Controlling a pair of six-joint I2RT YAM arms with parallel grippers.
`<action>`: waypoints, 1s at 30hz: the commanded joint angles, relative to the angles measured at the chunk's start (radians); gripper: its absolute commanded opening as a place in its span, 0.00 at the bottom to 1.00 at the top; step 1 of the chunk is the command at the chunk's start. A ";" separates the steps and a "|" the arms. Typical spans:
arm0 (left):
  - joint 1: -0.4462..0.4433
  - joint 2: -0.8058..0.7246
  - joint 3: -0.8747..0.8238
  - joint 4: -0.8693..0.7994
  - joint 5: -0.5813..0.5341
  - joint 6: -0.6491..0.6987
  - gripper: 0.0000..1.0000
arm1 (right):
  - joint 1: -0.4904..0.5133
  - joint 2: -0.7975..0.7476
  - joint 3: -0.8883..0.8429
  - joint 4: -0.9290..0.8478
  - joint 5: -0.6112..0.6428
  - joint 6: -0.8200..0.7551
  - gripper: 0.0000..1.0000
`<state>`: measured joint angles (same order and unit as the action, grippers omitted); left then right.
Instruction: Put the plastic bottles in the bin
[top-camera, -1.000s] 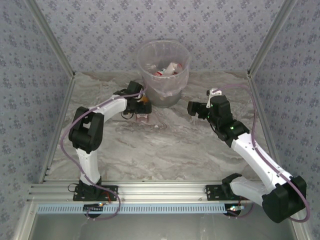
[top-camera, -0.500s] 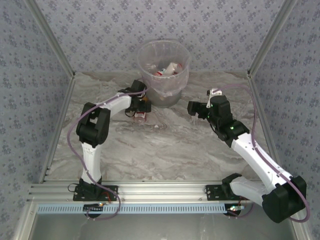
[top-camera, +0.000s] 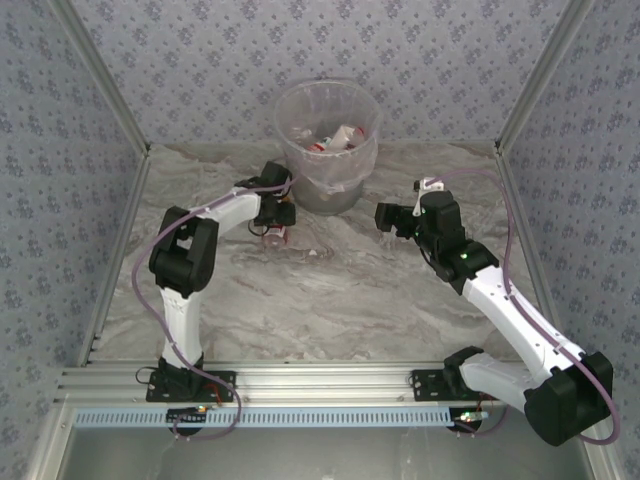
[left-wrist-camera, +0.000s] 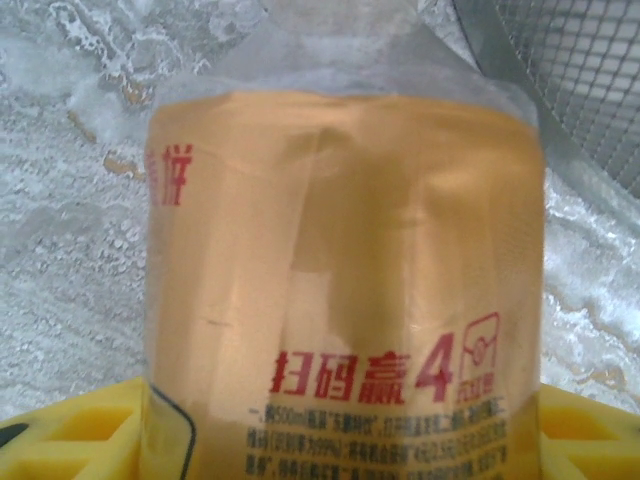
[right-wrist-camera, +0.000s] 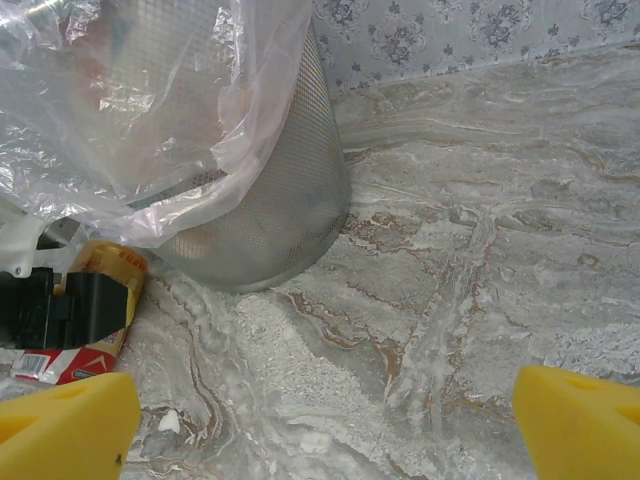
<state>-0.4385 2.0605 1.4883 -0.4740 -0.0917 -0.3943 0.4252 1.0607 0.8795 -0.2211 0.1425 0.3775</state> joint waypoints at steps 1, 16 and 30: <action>0.000 -0.062 -0.018 0.003 0.000 0.000 0.59 | 0.004 -0.005 0.022 -0.019 0.018 0.007 0.98; 0.014 -0.241 -0.147 0.044 0.049 -0.014 0.53 | 0.004 0.000 0.033 -0.013 0.011 0.009 0.98; 0.032 -0.567 -0.229 0.137 -0.116 -0.005 0.53 | 0.017 -0.011 0.015 0.061 -0.055 -0.020 0.98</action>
<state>-0.4076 1.5681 1.2533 -0.3977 -0.1394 -0.4084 0.4332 1.0607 0.8799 -0.1947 0.1146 0.3740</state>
